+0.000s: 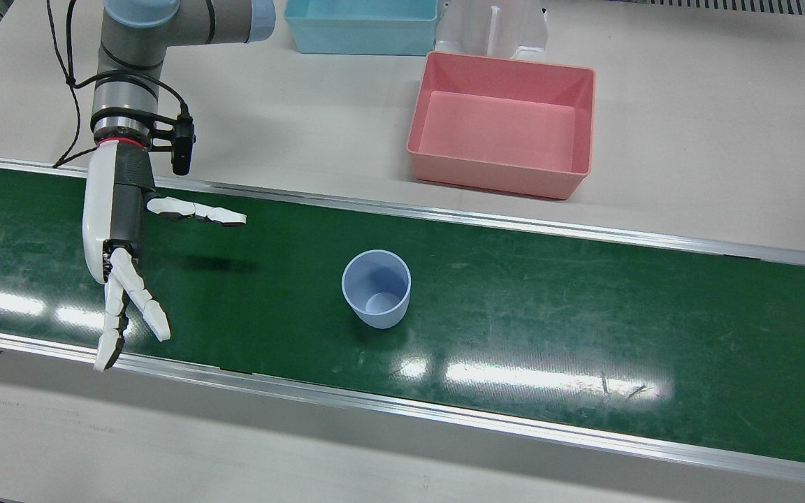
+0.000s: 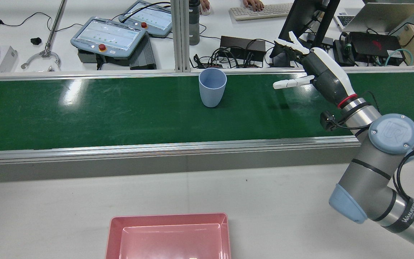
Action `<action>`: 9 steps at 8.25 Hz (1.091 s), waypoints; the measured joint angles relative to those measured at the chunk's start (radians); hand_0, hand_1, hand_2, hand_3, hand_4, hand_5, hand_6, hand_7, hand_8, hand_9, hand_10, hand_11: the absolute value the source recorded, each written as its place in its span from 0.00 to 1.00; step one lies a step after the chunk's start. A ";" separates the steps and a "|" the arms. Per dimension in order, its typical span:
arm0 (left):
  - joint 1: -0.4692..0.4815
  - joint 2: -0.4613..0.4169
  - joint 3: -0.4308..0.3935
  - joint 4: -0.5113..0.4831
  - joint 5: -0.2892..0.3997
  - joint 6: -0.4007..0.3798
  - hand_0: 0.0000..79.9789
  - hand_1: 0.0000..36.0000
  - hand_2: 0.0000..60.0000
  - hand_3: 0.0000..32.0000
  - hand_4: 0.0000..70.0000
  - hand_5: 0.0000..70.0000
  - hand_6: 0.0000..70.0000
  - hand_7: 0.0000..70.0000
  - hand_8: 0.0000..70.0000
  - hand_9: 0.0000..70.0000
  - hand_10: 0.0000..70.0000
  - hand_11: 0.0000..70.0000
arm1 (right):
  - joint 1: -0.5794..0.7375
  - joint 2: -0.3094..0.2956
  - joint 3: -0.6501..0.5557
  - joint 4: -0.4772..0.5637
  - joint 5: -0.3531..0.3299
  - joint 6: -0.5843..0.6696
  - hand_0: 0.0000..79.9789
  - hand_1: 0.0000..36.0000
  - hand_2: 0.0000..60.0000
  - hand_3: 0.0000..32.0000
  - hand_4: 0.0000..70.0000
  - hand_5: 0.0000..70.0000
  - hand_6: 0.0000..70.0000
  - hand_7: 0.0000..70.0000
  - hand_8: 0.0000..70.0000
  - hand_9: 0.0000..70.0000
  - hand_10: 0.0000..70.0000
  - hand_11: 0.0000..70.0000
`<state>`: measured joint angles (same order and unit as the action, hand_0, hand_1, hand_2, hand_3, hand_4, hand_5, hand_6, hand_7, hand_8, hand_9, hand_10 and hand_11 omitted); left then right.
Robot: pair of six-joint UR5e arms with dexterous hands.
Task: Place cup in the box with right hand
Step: 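Move the open right hand toward the light blue cup on the conveyor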
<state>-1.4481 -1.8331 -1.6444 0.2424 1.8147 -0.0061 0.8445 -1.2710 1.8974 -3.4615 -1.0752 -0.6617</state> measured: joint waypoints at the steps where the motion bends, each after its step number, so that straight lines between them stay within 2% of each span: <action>1: 0.000 0.000 0.000 0.000 0.000 0.000 0.00 0.00 0.00 0.00 0.00 0.00 0.00 0.00 0.00 0.00 0.00 0.00 | 0.000 0.026 -0.008 0.002 0.000 0.001 0.63 0.61 0.09 0.00 0.00 0.07 0.00 0.00 0.00 0.00 0.00 0.00; 3: 0.000 0.000 0.000 -0.001 0.001 0.000 0.00 0.00 0.00 0.00 0.00 0.00 0.00 0.00 0.00 0.00 0.00 0.00 | -0.020 0.077 -0.012 0.004 0.000 0.015 0.64 0.62 0.07 0.00 0.00 0.07 0.00 0.00 0.00 0.00 0.00 0.00; 6: 0.000 0.000 0.000 0.000 0.000 0.000 0.00 0.00 0.00 0.00 0.00 0.00 0.00 0.00 0.00 0.00 0.00 0.00 | -0.069 0.085 -0.018 -0.012 0.009 0.064 0.64 0.62 0.04 0.00 0.00 0.07 0.00 0.00 0.00 0.00 0.00 0.00; 9: 0.000 0.000 0.000 0.000 0.000 0.000 0.00 0.00 0.00 0.00 0.00 0.00 0.00 0.00 0.00 0.00 0.00 0.00 | -0.081 0.093 -0.017 -0.125 0.019 0.135 0.65 0.61 0.01 0.00 0.00 0.07 0.00 0.00 0.00 0.00 0.00 0.00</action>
<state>-1.4481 -1.8331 -1.6444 0.2424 1.8152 -0.0061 0.7639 -1.1779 1.8800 -3.5868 -1.0563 -0.5266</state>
